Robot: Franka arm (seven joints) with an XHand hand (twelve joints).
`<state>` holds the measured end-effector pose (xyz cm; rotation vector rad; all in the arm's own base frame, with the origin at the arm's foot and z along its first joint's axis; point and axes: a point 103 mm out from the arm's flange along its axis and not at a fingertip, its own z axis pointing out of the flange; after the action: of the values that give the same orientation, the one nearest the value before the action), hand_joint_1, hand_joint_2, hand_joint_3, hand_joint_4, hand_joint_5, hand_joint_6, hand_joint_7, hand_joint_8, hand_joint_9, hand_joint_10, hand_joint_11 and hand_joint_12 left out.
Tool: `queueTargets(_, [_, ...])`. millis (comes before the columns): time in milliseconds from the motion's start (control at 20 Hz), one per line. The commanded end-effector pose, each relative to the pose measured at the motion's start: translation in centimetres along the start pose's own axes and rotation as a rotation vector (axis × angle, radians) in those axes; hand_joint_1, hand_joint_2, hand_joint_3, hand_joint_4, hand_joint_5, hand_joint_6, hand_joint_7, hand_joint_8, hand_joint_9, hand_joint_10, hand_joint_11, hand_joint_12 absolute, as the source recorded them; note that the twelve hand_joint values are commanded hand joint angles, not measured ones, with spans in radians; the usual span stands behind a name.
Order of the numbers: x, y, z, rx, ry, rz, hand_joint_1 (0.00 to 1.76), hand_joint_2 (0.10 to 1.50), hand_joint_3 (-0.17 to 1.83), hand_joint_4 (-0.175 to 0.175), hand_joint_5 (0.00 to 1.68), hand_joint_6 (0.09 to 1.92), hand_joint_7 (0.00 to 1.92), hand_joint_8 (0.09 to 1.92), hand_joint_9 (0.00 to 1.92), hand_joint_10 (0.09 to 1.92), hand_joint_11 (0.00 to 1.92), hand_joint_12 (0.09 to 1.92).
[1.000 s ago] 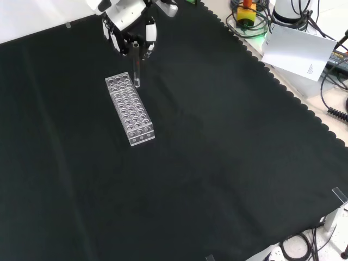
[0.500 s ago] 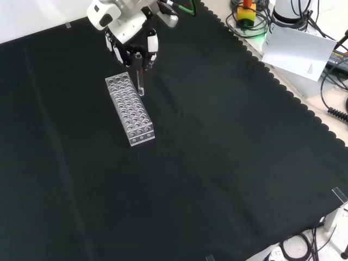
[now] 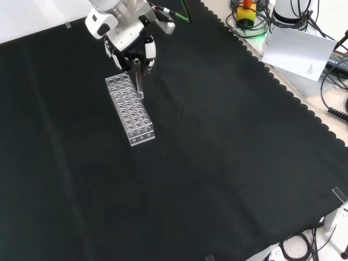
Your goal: Put the test tube back in the rack.
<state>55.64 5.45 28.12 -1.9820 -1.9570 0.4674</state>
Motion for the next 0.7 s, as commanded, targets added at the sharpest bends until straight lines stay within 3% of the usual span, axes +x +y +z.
queueTargets(50, [-0.3,0.4,0.4,0.011,0.013,0.008,1.22,0.61,0.67,-0.175,1.39,0.45,1.87,0.42,1.70,0.31,1.04,1.04])
queueTargets(700, [-0.3,1.4,1.7,0.022,0.025,0.006,1.22,0.61,0.67,-0.175,1.39,0.45,1.87,0.43,1.70,0.32,1.04,1.04])
